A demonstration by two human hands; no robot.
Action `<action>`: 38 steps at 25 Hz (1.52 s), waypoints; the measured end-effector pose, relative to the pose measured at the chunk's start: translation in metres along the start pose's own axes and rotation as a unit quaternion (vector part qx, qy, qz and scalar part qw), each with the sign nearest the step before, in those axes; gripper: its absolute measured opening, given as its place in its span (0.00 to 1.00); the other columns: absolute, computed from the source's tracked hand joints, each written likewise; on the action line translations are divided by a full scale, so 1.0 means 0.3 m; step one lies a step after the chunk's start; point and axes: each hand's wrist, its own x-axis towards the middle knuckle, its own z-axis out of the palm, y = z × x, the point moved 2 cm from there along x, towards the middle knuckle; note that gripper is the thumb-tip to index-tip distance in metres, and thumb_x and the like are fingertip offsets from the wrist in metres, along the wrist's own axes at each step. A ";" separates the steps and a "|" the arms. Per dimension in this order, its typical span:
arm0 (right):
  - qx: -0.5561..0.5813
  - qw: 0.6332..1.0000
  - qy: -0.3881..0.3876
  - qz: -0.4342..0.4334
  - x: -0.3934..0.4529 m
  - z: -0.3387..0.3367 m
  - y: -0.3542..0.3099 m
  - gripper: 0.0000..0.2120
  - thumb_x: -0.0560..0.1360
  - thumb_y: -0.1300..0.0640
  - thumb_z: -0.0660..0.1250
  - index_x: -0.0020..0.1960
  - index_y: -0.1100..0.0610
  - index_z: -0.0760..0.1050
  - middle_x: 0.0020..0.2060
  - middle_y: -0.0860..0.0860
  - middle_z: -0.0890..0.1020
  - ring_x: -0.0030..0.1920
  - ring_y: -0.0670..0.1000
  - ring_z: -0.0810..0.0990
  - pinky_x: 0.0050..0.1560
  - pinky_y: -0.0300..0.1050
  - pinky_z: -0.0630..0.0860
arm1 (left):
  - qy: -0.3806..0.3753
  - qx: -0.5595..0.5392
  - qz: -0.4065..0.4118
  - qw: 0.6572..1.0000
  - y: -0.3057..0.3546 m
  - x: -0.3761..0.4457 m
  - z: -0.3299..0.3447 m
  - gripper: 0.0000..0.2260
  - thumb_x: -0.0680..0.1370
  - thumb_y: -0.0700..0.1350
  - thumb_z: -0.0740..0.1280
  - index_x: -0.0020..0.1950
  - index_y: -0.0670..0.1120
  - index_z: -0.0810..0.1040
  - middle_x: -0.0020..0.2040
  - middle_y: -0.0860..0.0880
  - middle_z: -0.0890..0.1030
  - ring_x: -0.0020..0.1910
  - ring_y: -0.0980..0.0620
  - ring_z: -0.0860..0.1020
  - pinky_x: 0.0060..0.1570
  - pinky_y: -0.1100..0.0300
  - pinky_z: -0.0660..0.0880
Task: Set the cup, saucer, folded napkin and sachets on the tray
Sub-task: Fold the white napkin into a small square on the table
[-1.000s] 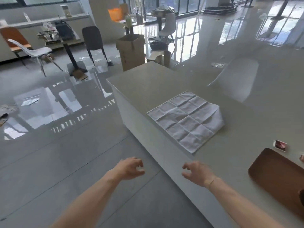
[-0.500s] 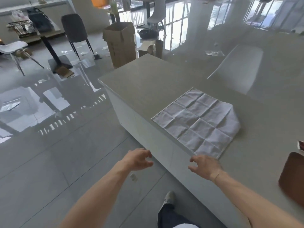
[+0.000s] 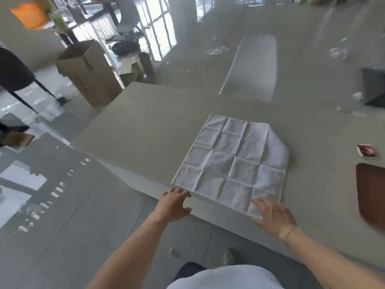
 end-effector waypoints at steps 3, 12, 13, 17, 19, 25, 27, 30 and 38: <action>0.025 0.998 0.000 0.052 -0.008 0.064 0.002 0.33 0.74 0.42 0.65 0.75 0.45 0.59 0.71 0.46 0.67 0.69 0.51 0.68 0.64 0.47 0.68 | 0.023 0.022 0.030 0.999 -0.067 0.124 -0.013 0.28 0.73 0.54 0.69 0.71 0.55 0.67 0.70 0.51 0.70 0.71 0.49 0.64 0.66 0.51 0.63; 0.037 0.978 0.063 0.196 -0.019 0.137 -0.097 0.24 0.72 0.65 0.65 0.67 0.51 0.74 0.65 0.52 0.76 0.60 0.58 0.77 0.53 0.53 0.76 | 0.042 0.122 0.171 0.977 -0.204 0.334 0.014 0.29 0.72 0.49 0.72 0.71 0.54 0.67 0.66 0.50 0.70 0.62 0.47 0.73 0.59 0.52 0.71; 0.038 0.975 0.083 0.200 -0.024 0.135 -0.105 0.23 0.69 0.67 0.68 0.61 0.52 0.79 0.59 0.53 0.80 0.54 0.59 0.80 0.47 0.53 0.77 | 0.057 0.133 0.186 0.972 -0.208 0.327 0.017 0.27 0.71 0.48 0.74 0.68 0.53 0.71 0.62 0.49 0.74 0.57 0.47 0.76 0.54 0.52 0.74; 0.004 0.972 0.115 0.206 -0.067 0.139 -0.127 0.15 0.58 0.68 0.79 0.39 0.55 0.81 0.38 0.51 0.83 0.36 0.56 0.82 0.34 0.48 0.74 | 0.111 0.133 0.264 0.949 -0.243 0.291 0.023 0.19 0.63 0.41 0.78 0.52 0.49 0.80 0.49 0.49 0.80 0.41 0.47 0.80 0.39 0.52 0.79; 0.044 0.965 0.089 0.244 -0.085 0.128 -0.124 0.08 0.66 0.64 0.75 0.42 0.54 0.80 0.42 0.50 0.84 0.41 0.56 0.83 0.40 0.48 0.71 | 0.112 0.109 0.289 0.945 -0.266 0.276 0.011 0.14 0.64 0.39 0.77 0.46 0.49 0.81 0.44 0.51 0.81 0.37 0.48 0.79 0.39 0.54 0.78; 0.187 0.934 -0.003 0.305 -0.134 0.064 -0.097 0.05 0.73 0.53 0.64 0.48 0.48 0.78 0.47 0.48 0.84 0.47 0.55 0.82 0.46 0.45 0.76 | 0.089 -0.098 0.257 0.957 -0.344 0.259 -0.061 0.07 0.73 0.48 0.62 0.44 0.50 0.79 0.38 0.56 0.82 0.35 0.50 0.78 0.37 0.62 0.68; 0.221 0.926 -0.006 0.305 -0.135 0.023 -0.085 0.04 0.74 0.51 0.65 0.46 0.47 0.78 0.46 0.47 0.84 0.46 0.52 0.82 0.46 0.46 0.78 | 0.058 -0.161 0.223 0.960 -0.359 0.275 -0.096 0.08 0.71 0.50 0.62 0.42 0.51 0.80 0.33 0.54 0.80 0.32 0.52 0.76 0.33 0.61 0.69; 0.304 0.907 -0.020 0.290 -0.119 -0.029 -0.059 0.04 0.72 0.52 0.69 0.40 0.44 0.78 0.40 0.44 0.84 0.43 0.46 0.81 0.43 0.40 0.76 | -0.034 -0.303 0.200 0.931 -0.358 0.307 -0.138 0.12 0.66 0.55 0.61 0.36 0.48 0.78 0.27 0.52 0.74 0.28 0.56 0.71 0.32 0.58 0.68; 0.452 0.856 0.000 0.251 0.029 -0.150 0.098 0.02 0.70 0.51 0.75 0.41 0.49 0.83 0.37 0.45 0.85 0.41 0.47 0.82 0.46 0.43 0.77 | -0.103 -0.382 0.148 0.906 -0.299 0.497 -0.241 0.11 0.64 0.52 0.65 0.37 0.46 0.80 0.31 0.52 0.76 0.32 0.53 0.72 0.37 0.56 0.66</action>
